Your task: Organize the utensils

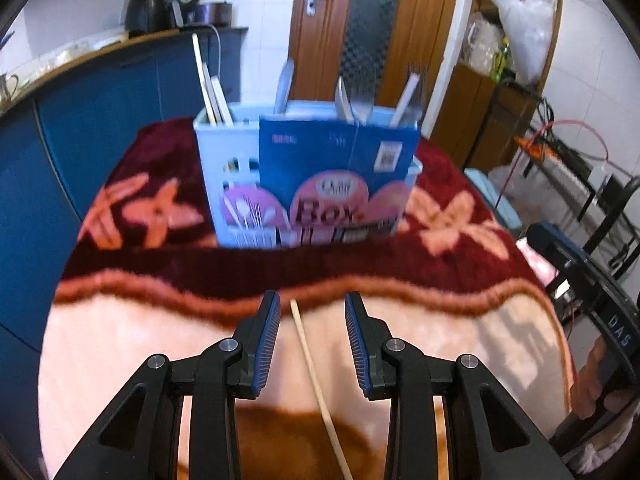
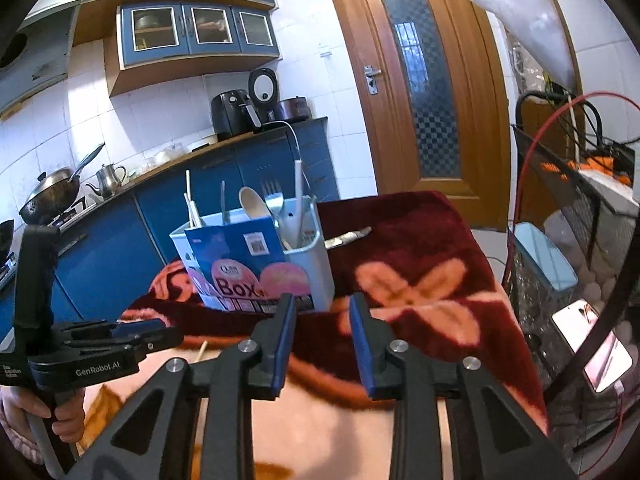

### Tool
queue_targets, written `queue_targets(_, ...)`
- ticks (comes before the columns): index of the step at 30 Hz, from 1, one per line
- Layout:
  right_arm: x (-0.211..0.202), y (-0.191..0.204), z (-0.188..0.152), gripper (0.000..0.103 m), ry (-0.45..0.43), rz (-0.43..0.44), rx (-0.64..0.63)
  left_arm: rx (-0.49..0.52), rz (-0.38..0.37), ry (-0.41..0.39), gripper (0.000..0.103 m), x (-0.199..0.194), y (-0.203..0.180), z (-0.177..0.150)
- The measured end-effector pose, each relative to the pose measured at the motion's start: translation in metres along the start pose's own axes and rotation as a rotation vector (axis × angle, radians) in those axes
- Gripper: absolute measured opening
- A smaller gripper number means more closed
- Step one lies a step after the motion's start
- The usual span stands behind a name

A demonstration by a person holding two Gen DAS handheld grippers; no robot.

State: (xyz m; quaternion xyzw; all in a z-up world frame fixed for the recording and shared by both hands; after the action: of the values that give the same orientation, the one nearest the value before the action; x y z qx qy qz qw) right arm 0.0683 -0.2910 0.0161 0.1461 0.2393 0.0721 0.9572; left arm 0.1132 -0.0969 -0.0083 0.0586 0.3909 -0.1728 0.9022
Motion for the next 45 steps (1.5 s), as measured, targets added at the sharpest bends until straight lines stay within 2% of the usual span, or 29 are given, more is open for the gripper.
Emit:
queue_targets(16,0.0,-0.023,-0.01,0.035,0.033,-0.003,0.032,-0.011,0.009,0.19,0.033,0.036,0.0,-0.027)
queue_targets(18,0.002,-0.024,-0.011,0.035,0.043,-0.005,0.03,-0.016,0.001,0.214,0.024,0.043,0.001,-0.027)
queue_targets(22,0.003,-0.023,-0.011,0.035,0.05,-0.011,0.018,-0.018,-0.017,0.228,0.015,0.049,0.002,-0.024)
queue_targets(23,0.003,-0.023,-0.01,0.035,0.05,-0.011,0.015,-0.031,-0.028,0.23,0.01,0.05,0.003,-0.024)
queue_targets(26,0.005,-0.021,-0.006,0.036,0.055,-0.01,0.007,-0.082,-0.052,0.229,0.005,0.051,0.009,-0.023)
queue_targets(32,0.017,-0.02,0.004,0.036,0.086,-0.015,0.022,-0.137,-0.077,0.157,0.004,0.04,0.016,-0.016)
queue_targets(37,0.031,-0.023,0.017,0.036,0.107,-0.031,0.031,-0.176,-0.074,0.045,0.004,0.021,0.03,0.001)
queue_targets(45,0.083,-0.051,0.047,0.036,0.21,-0.038,0.192,-0.174,0.017,-0.157,0.004,-0.008,0.066,0.046)
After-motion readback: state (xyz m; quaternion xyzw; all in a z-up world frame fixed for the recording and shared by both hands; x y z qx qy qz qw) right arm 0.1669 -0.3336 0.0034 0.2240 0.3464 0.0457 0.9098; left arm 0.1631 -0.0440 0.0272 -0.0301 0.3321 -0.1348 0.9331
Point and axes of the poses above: each gripper's, at about its wrist camera, not at the fingertips, and x roughly the way its jaws point, y to its left, z to its top, the point moved 6 cm from there along x, roughly the way its jaws point, and after that the axes turned 7 degrees about x, right-handed, at the moved point
